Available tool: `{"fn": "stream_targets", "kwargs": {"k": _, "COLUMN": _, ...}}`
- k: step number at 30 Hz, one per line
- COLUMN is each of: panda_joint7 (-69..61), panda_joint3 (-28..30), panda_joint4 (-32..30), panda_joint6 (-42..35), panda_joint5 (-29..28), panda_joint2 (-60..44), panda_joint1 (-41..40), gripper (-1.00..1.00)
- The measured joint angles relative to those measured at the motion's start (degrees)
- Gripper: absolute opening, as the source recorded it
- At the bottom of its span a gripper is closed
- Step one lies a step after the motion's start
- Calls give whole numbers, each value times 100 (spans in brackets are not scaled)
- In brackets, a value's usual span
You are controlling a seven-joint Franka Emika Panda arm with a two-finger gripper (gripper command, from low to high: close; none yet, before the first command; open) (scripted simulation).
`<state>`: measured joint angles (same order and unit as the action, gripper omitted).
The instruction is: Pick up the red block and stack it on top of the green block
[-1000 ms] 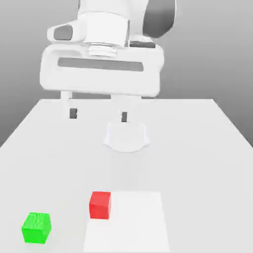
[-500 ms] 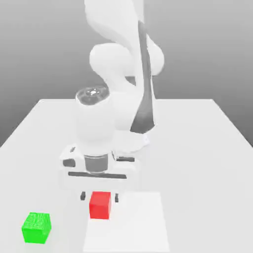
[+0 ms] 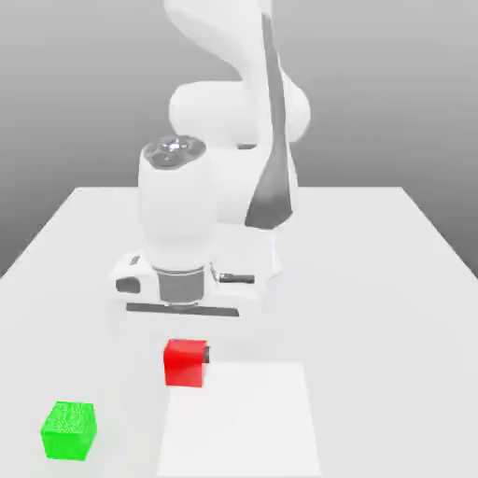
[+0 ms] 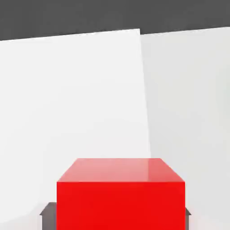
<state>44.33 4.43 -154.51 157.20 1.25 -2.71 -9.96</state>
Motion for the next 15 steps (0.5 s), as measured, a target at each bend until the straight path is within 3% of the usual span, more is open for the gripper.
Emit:
{"fn": "stream_targets", "kwargs": {"k": 7, "panda_joint7": 1681, "panda_joint3": 514, "panda_joint4": 1395, "panda_joint6": -857, "panda_joint5": 176, "panda_joint2": -550, "panda_joint1": -541, "gripper": -100}}
{"fn": "stream_targets", "kwargs": {"k": 11, "panda_joint7": 1725, "panda_joint3": 474, "panda_joint4": 1607, "panda_joint6": -355, "panda_joint5": 440, "panda_joint2": -1276, "panda_joint1": -668, "gripper": -100}}
{"fn": "stream_targets", "kwargs": {"k": 12, "panda_joint7": 1687, "panda_joint3": 429, "panda_joint4": 1622, "panda_joint6": -193, "panda_joint5": 503, "panda_joint2": -1456, "panda_joint1": -706, "gripper": 100}}
{"fn": "stream_targets", "kwargs": {"k": 15, "panda_joint7": 1687, "panda_joint3": 429, "panda_joint4": 1622, "panda_joint6": -193, "panda_joint5": 503, "panda_joint2": -1456, "panda_joint1": -706, "gripper": 100}}
